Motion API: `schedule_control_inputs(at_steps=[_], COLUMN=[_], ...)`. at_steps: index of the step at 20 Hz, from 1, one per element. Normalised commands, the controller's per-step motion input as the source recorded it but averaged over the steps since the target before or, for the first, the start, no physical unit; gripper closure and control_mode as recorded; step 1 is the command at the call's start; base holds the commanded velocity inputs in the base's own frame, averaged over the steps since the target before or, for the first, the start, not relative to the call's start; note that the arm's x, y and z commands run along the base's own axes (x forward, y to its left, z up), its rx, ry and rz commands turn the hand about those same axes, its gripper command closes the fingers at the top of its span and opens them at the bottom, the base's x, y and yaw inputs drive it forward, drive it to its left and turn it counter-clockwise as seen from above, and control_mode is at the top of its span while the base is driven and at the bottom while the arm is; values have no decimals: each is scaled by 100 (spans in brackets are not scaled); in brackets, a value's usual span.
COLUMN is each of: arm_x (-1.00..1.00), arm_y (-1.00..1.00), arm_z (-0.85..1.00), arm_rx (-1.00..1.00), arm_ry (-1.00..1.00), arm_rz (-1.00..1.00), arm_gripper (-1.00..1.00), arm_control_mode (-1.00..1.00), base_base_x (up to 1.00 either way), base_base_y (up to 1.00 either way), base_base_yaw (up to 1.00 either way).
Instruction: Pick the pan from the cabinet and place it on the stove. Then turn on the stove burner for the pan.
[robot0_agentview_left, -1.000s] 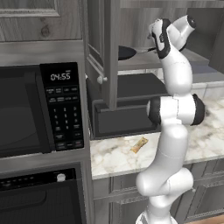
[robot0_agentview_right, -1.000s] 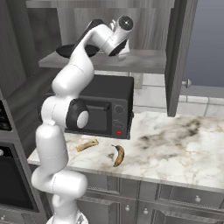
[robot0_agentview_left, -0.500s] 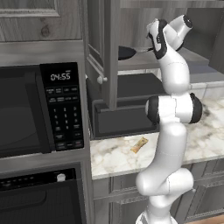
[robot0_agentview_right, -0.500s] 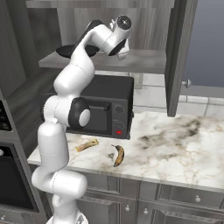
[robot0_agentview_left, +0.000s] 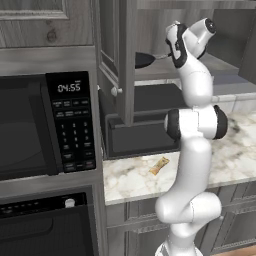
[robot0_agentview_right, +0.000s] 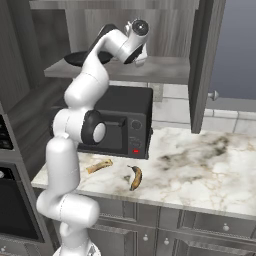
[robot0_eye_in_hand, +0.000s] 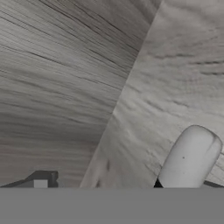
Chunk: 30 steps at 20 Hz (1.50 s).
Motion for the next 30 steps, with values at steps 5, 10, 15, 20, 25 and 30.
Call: schedule_control_inputs(at_steps=[5,10,15,20,25,30], arm_x=[35,31,36,33,26,17], arm_y=[4,10,27,22,16,20], arm_z=[-30,-21,-21,-18,-17,-19], arm_rx=[0,0,0,1,2,3], arm_ry=[-6,-4,-4,-5,-6,-9], arm_rz=[-2,-1,0,0,0,0], arm_gripper=[-100,-100,100,100,100,100], arm_control_mode=[-100,-100,-100,-100,-100,-100], base_base_x=[0,0,0,0,0,0], base_base_y=[0,0,0,0,0,0], base_base_yaw=[0,0,0,0,0,0])
